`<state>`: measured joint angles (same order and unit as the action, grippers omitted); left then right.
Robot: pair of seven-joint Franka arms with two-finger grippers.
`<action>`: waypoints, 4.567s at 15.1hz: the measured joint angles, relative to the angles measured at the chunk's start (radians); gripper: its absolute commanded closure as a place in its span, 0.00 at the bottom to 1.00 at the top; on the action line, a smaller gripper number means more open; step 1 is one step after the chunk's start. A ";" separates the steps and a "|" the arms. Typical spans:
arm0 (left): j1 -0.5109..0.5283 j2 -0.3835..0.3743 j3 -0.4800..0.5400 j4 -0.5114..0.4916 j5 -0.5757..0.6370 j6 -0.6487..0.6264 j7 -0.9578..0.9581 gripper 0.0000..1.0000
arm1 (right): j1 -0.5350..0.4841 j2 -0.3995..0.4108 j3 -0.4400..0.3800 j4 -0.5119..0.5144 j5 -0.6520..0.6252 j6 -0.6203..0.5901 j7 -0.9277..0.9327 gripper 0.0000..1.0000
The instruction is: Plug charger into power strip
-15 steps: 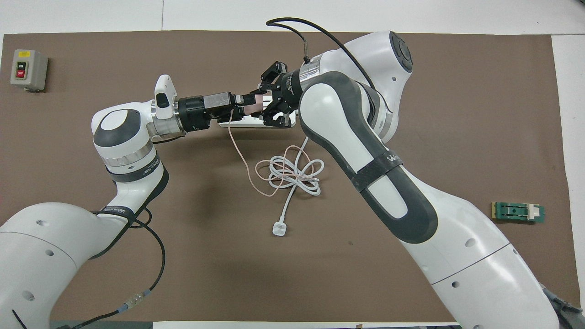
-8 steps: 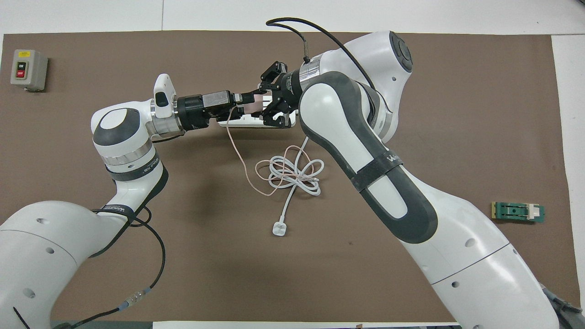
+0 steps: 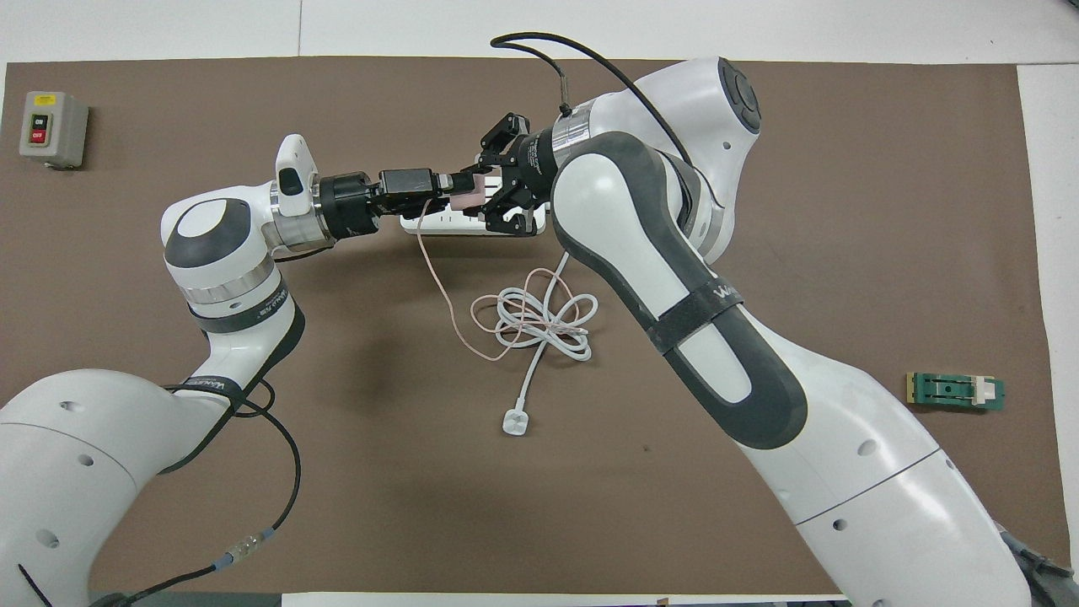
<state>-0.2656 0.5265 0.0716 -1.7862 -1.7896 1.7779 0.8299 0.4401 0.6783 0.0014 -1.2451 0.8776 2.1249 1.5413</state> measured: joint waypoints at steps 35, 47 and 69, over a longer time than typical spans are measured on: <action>0.062 -0.110 0.025 0.304 0.619 0.023 -0.859 1.00 | -0.318 -0.178 -0.026 0.007 -0.262 -0.250 -0.116 0.00; 0.010 -0.207 0.031 0.362 1.048 -0.132 -1.647 1.00 | -0.349 -0.297 -0.028 -0.048 -0.653 -0.499 -0.902 0.00; -0.133 -0.240 0.030 0.366 1.514 0.034 -2.157 1.00 | -0.415 -0.725 -0.029 -0.389 -0.861 -0.641 -1.686 0.00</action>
<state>-0.3982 0.2861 0.1016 -1.4199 -0.2757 1.8118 -1.3269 0.0256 -0.0464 -0.0272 -1.6336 0.0162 1.4835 -0.1442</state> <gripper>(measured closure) 0.714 0.000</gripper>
